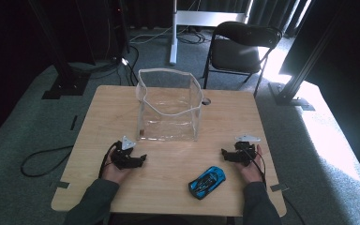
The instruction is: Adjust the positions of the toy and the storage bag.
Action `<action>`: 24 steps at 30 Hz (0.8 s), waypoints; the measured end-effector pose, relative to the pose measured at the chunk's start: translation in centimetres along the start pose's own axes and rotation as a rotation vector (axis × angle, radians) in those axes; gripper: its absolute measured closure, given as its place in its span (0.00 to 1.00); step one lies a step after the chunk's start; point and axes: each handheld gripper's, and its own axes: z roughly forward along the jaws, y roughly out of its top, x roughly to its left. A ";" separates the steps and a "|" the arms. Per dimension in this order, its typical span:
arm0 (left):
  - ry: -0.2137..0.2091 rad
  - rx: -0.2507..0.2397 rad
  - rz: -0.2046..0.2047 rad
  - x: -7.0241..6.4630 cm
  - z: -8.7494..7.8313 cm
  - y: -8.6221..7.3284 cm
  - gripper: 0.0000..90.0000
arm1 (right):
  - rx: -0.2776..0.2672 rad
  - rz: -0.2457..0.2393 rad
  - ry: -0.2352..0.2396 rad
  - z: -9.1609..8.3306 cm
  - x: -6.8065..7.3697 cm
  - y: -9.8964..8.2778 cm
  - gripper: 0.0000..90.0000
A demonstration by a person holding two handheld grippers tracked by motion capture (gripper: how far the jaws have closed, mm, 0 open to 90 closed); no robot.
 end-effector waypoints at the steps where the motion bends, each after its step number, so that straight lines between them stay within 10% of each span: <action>1: 0.000 -0.002 0.000 0.0 0.0 0.0 0.28 | 0.000 -0.001 0.002 0.0 0.0 0.0 0.12; 24: -0.047 0.027 0.046 -0.3 -0.5 0.0 0.36 | 0.014 -0.021 0.024 -0.2 0.5 0.3 0.26</action>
